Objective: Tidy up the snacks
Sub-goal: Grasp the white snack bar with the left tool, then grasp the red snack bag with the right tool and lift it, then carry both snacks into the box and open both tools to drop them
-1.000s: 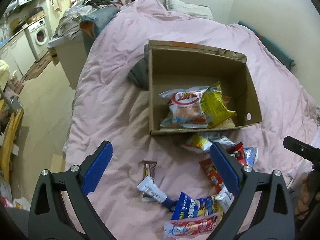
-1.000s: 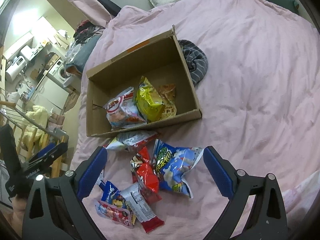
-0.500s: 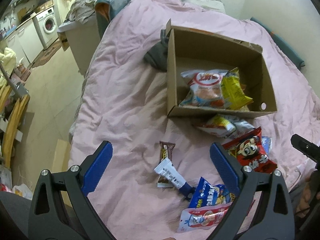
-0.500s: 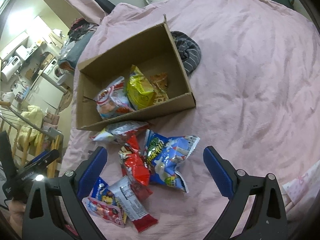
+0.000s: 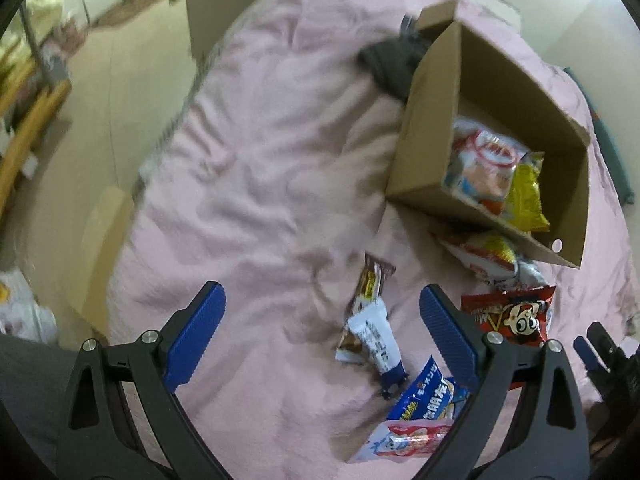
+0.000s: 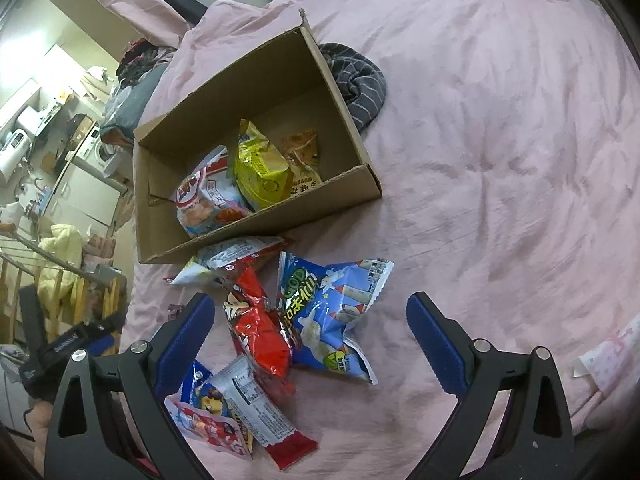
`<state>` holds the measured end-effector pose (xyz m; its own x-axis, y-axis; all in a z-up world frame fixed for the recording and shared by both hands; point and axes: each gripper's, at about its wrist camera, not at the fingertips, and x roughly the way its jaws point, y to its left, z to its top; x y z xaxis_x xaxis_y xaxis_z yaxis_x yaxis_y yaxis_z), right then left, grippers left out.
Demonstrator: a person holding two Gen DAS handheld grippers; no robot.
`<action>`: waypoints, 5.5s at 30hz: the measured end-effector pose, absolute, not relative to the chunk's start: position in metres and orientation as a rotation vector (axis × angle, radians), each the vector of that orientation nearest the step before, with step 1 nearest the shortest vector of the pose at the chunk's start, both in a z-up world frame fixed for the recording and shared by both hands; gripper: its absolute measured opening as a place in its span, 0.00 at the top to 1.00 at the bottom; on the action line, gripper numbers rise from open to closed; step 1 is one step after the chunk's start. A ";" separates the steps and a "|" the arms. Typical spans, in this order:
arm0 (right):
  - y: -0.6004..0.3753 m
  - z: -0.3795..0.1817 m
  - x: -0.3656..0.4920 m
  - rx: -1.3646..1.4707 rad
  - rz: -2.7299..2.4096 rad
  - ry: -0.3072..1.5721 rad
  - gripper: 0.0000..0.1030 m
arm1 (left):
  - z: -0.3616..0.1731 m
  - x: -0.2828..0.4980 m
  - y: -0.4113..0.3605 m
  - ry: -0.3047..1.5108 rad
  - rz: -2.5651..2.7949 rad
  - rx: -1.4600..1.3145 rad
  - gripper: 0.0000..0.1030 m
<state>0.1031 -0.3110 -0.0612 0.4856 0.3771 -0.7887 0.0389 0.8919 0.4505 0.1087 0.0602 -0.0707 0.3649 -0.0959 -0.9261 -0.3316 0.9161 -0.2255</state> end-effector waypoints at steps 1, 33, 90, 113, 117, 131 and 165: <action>-0.310 -0.062 0.104 0.446 0.215 1.055 0.04 | -0.075 0.109 0.059 1.213 0.158 -0.428 0.16; -0.273 -0.085 0.109 0.385 0.384 1.187 0.28 | -0.057 0.100 -0.013 1.208 -0.064 -0.245 0.87; -0.337 0.003 0.089 0.505 0.411 0.704 0.87 | 0.005 0.124 -0.016 1.047 -0.060 -0.130 0.87; -0.336 0.009 0.186 0.454 0.336 0.649 0.87 | 0.026 0.234 -0.051 0.918 -0.082 -0.024 0.87; -0.324 0.002 0.204 0.387 0.305 0.678 0.87 | 0.012 0.247 -0.053 0.890 -0.069 0.010 0.87; -0.288 -0.028 0.230 0.189 0.249 0.762 0.87 | -0.020 0.269 -0.051 0.966 -0.091 -0.055 0.87; -0.288 -0.027 0.231 0.243 0.315 0.769 0.73 | -0.018 0.262 -0.060 0.934 -0.087 -0.034 0.63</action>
